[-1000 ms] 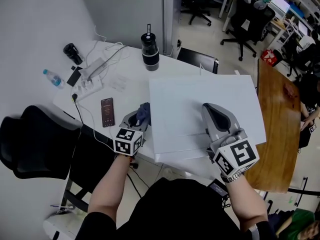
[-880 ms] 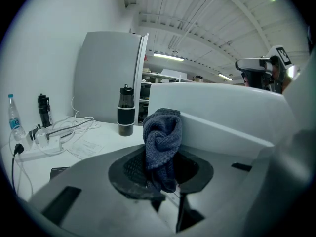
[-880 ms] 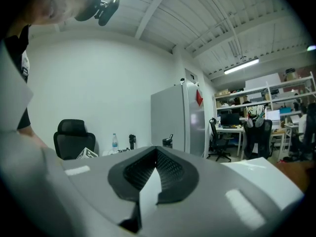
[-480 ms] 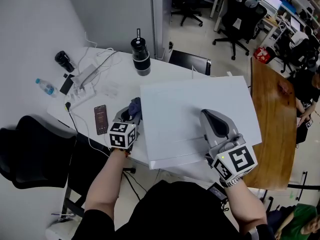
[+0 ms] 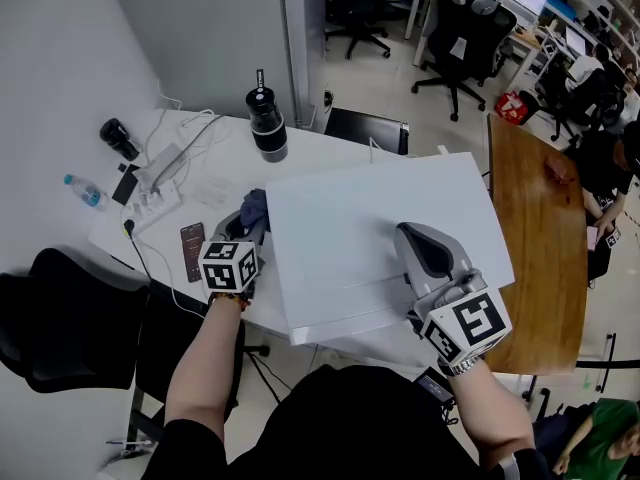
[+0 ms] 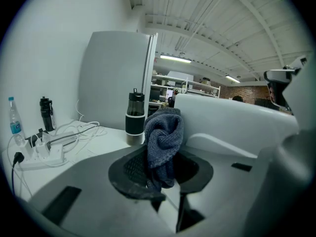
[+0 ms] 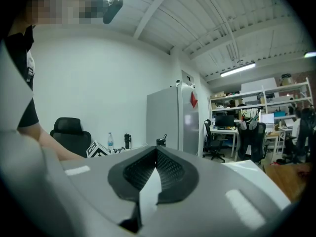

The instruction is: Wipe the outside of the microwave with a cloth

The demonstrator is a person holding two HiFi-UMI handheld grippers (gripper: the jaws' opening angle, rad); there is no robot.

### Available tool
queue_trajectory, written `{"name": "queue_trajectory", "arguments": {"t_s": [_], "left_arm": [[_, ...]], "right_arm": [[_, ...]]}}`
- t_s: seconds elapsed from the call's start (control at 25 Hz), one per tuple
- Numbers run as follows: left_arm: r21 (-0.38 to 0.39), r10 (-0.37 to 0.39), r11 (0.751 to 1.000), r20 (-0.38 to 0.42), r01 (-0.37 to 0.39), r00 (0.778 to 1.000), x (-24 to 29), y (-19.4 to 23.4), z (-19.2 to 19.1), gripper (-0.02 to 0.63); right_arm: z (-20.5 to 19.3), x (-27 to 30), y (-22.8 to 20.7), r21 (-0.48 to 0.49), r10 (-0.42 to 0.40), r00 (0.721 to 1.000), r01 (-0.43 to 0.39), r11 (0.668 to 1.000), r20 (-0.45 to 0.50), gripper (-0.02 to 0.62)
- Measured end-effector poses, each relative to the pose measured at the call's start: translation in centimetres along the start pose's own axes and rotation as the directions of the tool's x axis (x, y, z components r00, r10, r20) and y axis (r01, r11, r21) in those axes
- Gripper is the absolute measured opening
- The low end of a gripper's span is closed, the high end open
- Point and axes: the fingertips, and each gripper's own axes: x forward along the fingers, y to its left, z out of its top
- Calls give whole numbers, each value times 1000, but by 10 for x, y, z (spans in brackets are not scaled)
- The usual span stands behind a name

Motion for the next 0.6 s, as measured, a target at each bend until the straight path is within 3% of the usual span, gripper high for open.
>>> {"name": "queue_trajectory", "arguments": {"t_s": [0.28, 0.6], "left_arm": [[35, 5, 999, 91, -8, 996, -46, 3, 40, 101], [142, -83, 988, 203, 55, 976, -120, -32, 100, 101]], "right_arm": [[2, 8, 18, -3, 80, 997, -80, 997, -9, 7], [15, 20, 58, -40, 236, 972, -236, 971, -2, 88]]}}
